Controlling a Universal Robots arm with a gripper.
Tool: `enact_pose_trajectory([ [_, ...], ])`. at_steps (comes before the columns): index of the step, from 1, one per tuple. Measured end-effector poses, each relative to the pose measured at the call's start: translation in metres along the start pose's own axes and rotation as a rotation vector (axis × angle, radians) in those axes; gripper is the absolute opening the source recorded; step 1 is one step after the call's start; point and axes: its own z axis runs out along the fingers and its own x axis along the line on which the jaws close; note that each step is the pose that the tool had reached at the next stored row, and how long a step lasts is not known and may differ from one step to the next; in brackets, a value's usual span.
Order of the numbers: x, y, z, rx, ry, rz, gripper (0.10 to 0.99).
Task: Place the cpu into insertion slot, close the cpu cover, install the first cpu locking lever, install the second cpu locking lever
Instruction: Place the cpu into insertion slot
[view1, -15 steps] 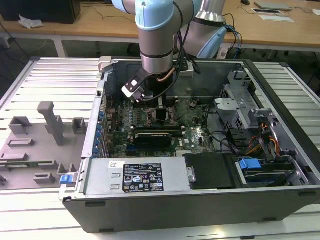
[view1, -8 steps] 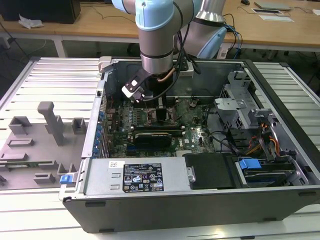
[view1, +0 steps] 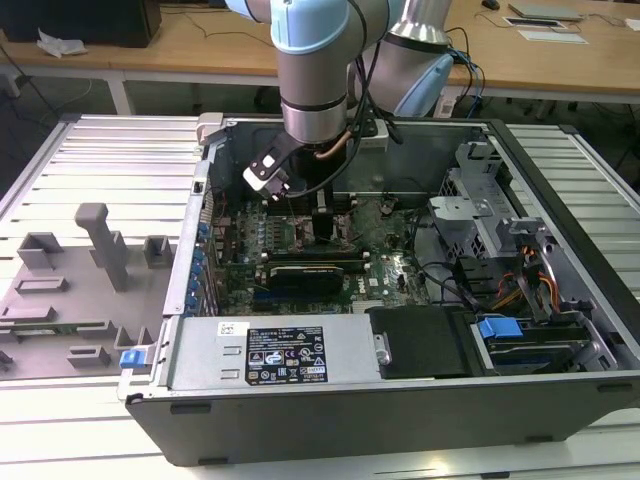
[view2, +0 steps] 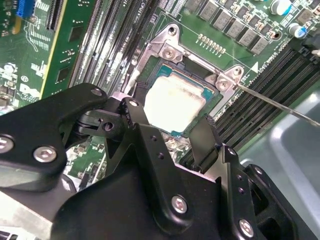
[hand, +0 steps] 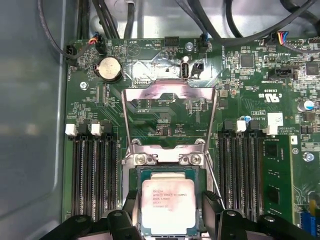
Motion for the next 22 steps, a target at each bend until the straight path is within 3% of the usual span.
enact_pose_trajectory([
  [12,0.0005,0.0027,-0.0235,0.0,-0.003,0.0,0.616],
  [16,0.0006,0.0028,-0.0244,0.0,-0.0029,0.0,0.616],
  [18,0.0006,0.0028,-0.0245,0.0,-0.0029,0.0,0.533],
  [19,0.0006,0.0028,-0.0246,0.0,-0.0029,0.0,0.533],
  [22,0.0006,0.0028,-0.0248,0.0,-0.0029,0.0,0.349],
])
